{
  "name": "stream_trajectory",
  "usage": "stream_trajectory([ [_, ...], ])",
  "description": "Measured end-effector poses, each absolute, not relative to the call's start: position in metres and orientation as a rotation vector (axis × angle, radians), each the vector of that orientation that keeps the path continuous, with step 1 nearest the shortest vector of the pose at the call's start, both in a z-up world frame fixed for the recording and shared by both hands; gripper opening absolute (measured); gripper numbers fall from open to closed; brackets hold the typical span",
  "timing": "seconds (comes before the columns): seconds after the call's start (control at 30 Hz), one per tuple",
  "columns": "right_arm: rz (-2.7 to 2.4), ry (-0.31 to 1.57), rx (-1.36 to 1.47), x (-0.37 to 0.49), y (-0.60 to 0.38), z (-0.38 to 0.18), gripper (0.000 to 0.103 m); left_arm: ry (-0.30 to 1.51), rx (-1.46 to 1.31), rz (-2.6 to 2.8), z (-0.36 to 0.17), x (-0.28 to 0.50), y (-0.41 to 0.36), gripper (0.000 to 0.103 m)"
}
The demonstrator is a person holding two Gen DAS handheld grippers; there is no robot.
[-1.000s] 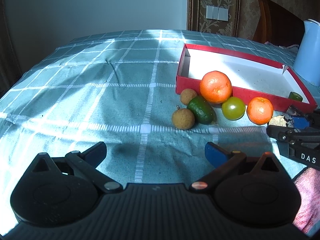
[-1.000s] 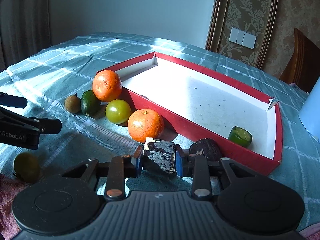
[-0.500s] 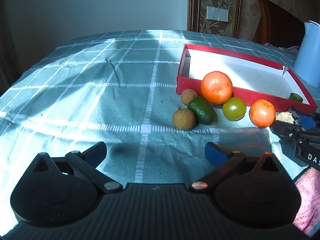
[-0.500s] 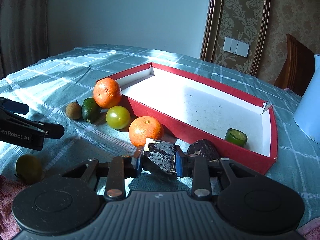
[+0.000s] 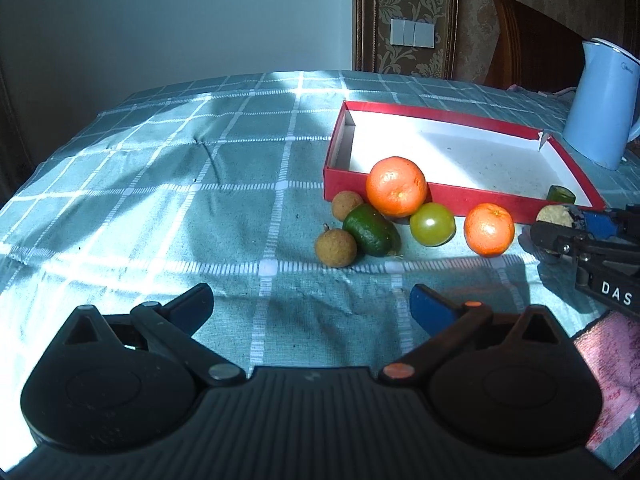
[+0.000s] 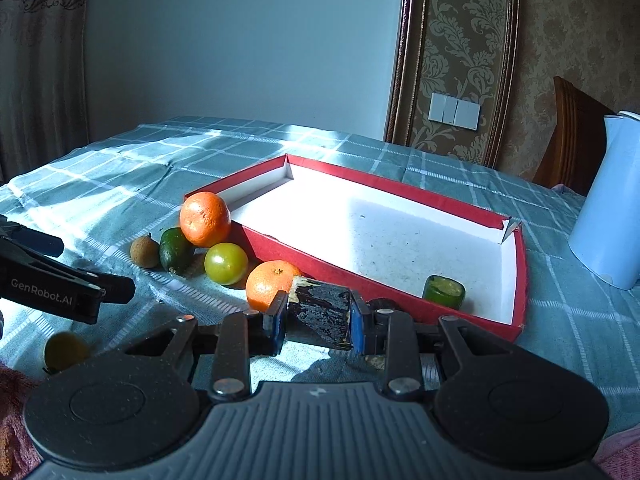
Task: Organize fruits
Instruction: 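Lift the dark bark block with the right tool and carry it over the box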
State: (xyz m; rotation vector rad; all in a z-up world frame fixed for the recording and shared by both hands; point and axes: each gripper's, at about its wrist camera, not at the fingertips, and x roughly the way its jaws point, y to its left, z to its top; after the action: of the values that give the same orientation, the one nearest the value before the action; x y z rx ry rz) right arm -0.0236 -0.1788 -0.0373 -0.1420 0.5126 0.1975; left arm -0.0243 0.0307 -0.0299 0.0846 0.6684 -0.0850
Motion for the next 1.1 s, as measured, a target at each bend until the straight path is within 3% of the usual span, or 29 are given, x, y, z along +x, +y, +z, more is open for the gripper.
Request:
stream_trajectory([
  [0.8,0.217,0.482,-0.124,-0.029,-0.181,-0.03,0.03,0.664,0.074,-0.124,-0.046,-0.041,0.025,0.103],
  [1.1,0.131,0.521,-0.078,0.021,-0.204,-0.018,0.03,0.668,0.09,-0.14,-0.049,-0.037,0.019,0.103],
])
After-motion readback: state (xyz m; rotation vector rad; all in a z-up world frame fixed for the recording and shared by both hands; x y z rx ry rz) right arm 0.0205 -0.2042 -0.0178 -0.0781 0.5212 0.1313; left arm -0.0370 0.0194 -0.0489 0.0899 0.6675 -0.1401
